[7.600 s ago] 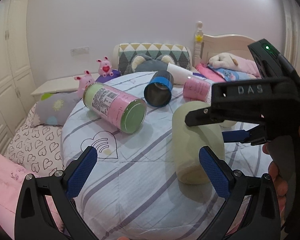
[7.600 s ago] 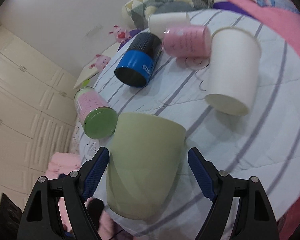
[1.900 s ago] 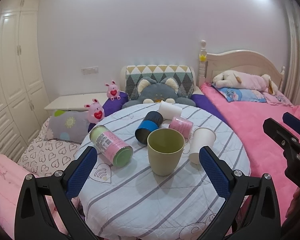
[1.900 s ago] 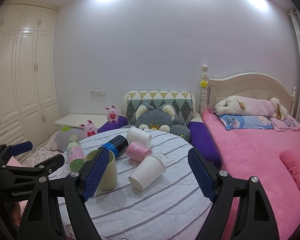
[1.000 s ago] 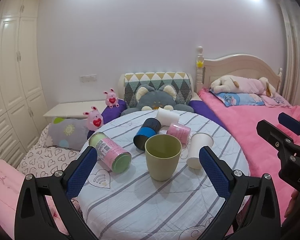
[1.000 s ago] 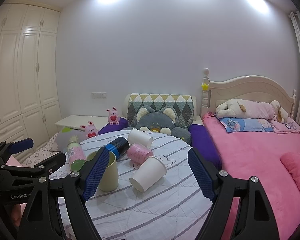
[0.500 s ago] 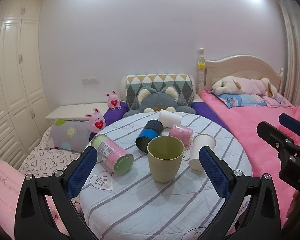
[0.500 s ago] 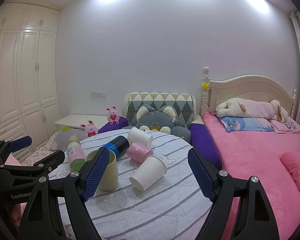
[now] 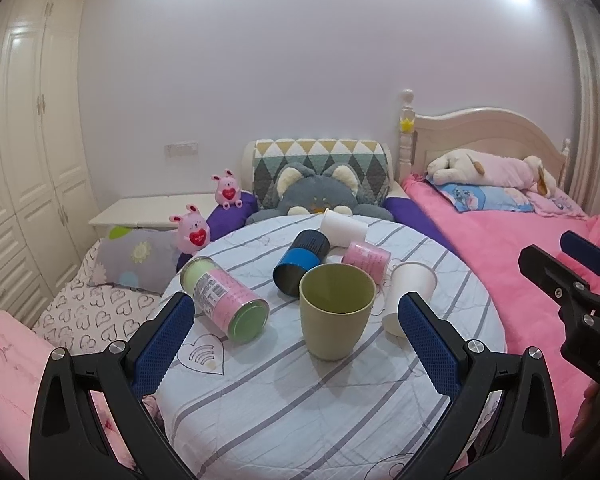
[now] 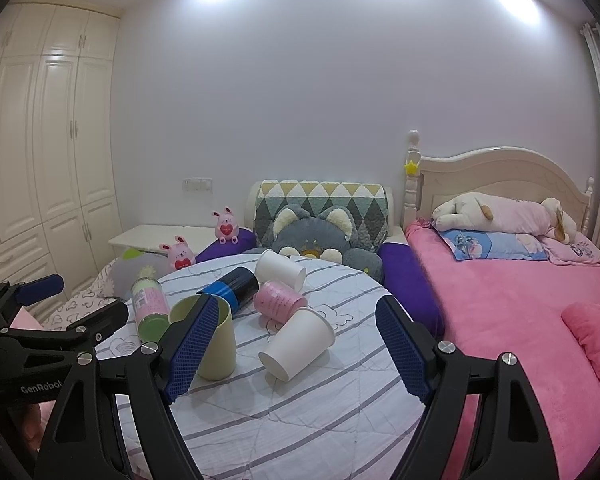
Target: Flip cup upright
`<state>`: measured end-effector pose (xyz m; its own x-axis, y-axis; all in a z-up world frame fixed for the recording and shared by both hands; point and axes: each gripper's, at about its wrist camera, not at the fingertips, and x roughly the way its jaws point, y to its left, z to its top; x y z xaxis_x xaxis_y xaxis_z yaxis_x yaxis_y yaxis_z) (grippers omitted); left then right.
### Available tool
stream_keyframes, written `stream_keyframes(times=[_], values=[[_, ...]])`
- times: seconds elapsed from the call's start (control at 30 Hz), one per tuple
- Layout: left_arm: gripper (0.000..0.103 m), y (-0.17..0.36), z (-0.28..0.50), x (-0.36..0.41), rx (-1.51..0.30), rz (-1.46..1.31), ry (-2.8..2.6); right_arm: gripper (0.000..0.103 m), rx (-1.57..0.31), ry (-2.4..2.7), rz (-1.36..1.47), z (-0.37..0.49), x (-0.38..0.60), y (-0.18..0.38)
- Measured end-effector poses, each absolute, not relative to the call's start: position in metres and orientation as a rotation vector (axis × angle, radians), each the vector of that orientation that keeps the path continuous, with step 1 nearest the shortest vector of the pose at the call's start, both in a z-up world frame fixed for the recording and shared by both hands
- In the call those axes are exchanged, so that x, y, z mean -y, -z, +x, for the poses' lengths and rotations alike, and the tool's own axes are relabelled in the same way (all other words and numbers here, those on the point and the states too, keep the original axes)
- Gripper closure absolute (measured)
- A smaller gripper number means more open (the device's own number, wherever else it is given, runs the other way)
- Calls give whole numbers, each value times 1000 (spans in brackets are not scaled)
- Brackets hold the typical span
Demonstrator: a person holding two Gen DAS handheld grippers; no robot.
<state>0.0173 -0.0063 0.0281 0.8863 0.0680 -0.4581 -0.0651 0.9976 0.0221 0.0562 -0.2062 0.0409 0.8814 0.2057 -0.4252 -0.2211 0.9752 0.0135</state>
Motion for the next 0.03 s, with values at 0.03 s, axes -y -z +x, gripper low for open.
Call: stream_keyframes(times=[0.03], values=[[0,-28,18,5,-481,2,-69,21,-442,-224,-36,58,206,-40]])
